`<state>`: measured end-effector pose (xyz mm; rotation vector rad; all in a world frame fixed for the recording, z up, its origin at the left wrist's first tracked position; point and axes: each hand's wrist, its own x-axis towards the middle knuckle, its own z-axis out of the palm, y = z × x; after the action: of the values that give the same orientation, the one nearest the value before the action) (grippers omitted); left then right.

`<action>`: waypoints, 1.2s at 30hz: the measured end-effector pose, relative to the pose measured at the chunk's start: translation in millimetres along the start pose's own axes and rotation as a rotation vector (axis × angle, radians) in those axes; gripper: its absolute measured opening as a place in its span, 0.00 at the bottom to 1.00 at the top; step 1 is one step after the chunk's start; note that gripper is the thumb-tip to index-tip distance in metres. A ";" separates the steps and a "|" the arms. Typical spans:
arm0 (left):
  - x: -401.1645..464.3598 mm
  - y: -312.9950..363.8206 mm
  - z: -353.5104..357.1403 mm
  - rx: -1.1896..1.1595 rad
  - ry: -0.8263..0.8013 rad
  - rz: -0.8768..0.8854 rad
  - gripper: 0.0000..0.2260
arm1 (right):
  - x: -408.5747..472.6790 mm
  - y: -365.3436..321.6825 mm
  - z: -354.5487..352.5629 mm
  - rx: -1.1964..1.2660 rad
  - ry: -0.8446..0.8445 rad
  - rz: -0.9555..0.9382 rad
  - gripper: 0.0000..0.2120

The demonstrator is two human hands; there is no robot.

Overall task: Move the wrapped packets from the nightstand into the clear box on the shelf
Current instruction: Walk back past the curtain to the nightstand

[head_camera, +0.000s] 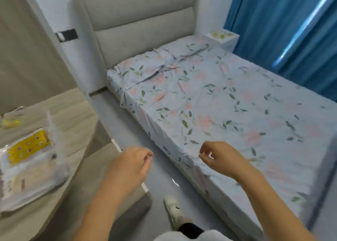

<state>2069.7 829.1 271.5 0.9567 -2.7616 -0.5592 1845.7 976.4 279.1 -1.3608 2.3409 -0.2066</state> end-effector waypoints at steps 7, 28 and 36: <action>18.0 121.1 68.4 0.227 -0.171 0.388 0.12 | -155.4 112.9 17.8 0.007 0.208 0.402 0.14; 23.7 589.5 278.8 0.199 -0.303 0.780 0.14 | -469.4 454.5 -19.8 0.068 0.403 0.902 0.13; 61.4 677.3 316.6 0.295 -0.379 0.798 0.15 | -472.3 546.5 -43.6 0.207 0.352 0.877 0.14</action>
<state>1554.8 1374.3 254.1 -0.3028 -3.2576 -0.2054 1596.6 1655.7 270.6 -0.1309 2.8584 -0.4185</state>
